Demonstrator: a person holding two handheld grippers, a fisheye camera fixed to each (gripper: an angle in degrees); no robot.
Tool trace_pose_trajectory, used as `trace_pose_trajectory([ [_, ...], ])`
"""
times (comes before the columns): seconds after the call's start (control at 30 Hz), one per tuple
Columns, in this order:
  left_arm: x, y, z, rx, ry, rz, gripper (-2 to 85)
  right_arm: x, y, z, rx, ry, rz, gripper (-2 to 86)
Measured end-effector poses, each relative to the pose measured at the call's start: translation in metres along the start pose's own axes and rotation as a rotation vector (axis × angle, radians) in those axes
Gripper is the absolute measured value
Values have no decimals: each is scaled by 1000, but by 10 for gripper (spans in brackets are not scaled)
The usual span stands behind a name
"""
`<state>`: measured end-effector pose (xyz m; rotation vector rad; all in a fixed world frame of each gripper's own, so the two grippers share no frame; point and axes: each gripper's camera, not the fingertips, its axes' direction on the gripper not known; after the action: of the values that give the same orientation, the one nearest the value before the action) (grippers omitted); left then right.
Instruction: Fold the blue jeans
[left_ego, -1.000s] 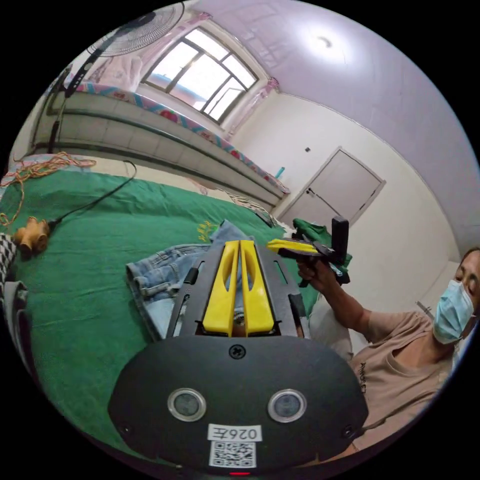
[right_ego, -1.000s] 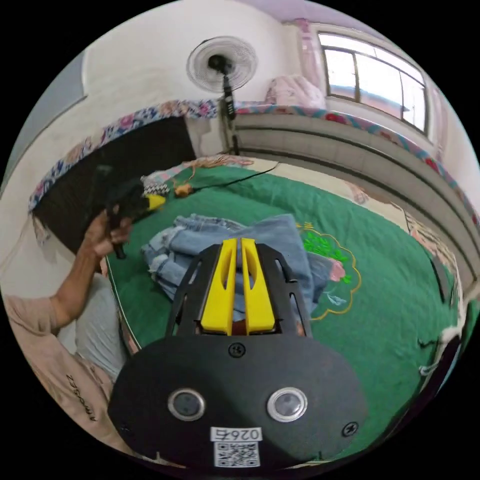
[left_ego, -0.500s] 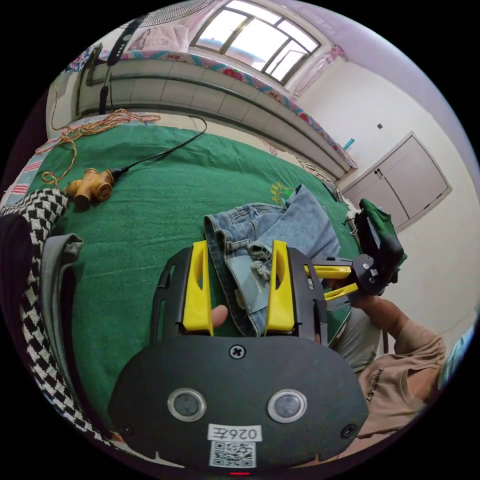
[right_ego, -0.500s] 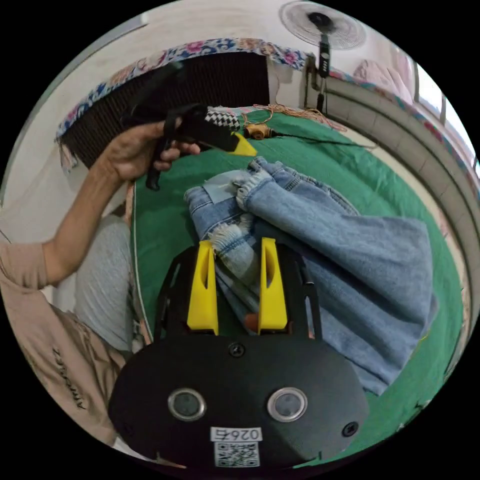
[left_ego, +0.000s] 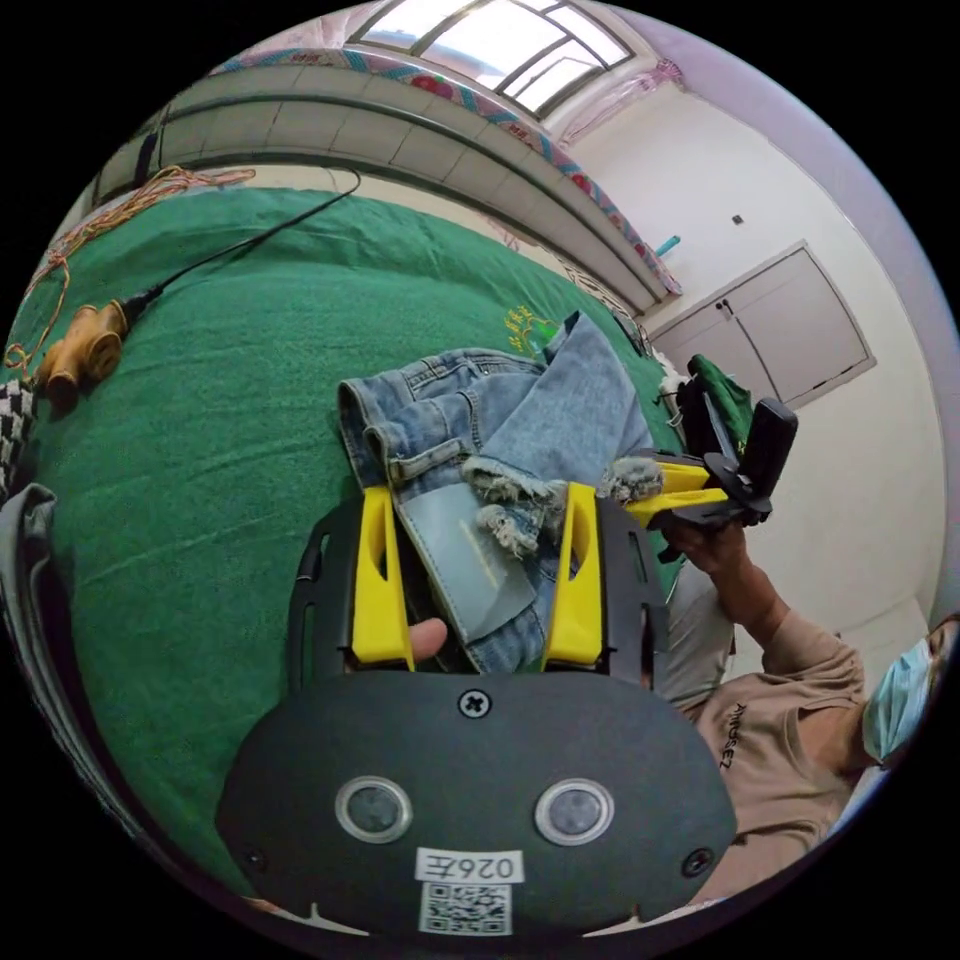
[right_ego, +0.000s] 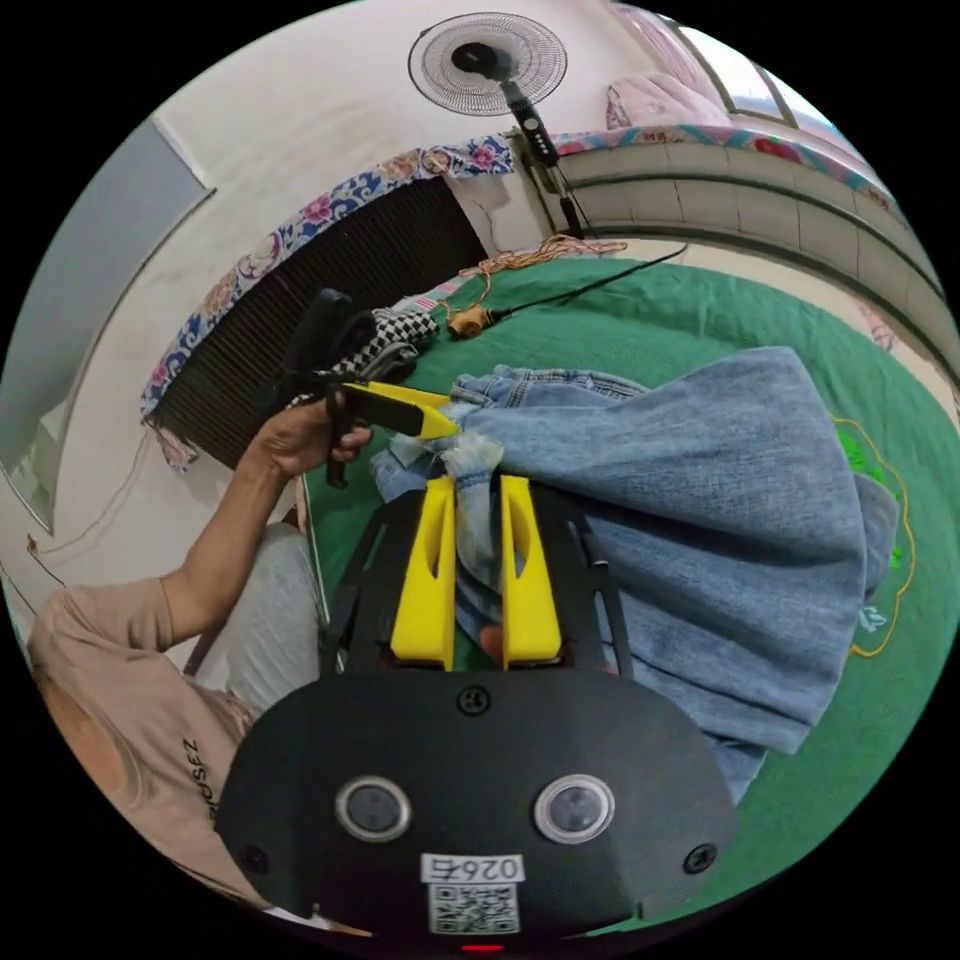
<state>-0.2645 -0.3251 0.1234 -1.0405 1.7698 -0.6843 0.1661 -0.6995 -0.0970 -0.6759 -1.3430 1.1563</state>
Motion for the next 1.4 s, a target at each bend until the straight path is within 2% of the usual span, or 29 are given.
trace_pose_trajectory([
  [0.17,21,-4,-10,-4,-44,36,241,2,6,2,-82,79,-29,84],
  [0.23,25,-4,-15,0,-37,43,247,6,4,-17,-101,61,-58,33],
  [0.3,25,-5,-26,13,22,22,255,16,2,-42,-84,29,6,6],
  [0.47,26,-8,-45,51,133,-28,263,57,18,-177,198,11,136,-7],
  [0.53,32,-10,-45,29,104,-27,260,80,51,-267,395,107,228,-8],
  [0.57,38,-12,-43,11,72,-15,255,85,62,-289,442,156,254,-8],
  [0.63,50,-14,-41,-16,7,0,238,101,112,-375,643,386,396,-8],
  [0.73,71,-17,-37,-66,-212,19,169,115,169,-446,814,597,589,-9],
  [0.8,88,-20,-34,-101,-318,49,145,121,191,-472,859,671,656,-9],
  [0.93,108,-24,-51,-44,-337,93,76,135,203,-519,830,738,700,-9],
  [1.0,107,-22,-89,105,-185,91,62,140,208,-540,831,745,720,-9],
  [1.07,103,-17,-118,216,-160,68,57,140,218,-566,868,756,735,-9],
  [1.2,85,7,-171,369,-437,-110,68,147,243,-622,874,938,817,-6],
  [1.23,79,10,-174,385,-435,-129,74,155,252,-631,850,1006,887,-3],
  [1.3,52,18,-173,344,-298,-241,97,173,265,-637,811,1050,948,14],
  [1.4,49,35,-186,404,-268,-353,100,196,283,-649,724,1029,1055,41],
])
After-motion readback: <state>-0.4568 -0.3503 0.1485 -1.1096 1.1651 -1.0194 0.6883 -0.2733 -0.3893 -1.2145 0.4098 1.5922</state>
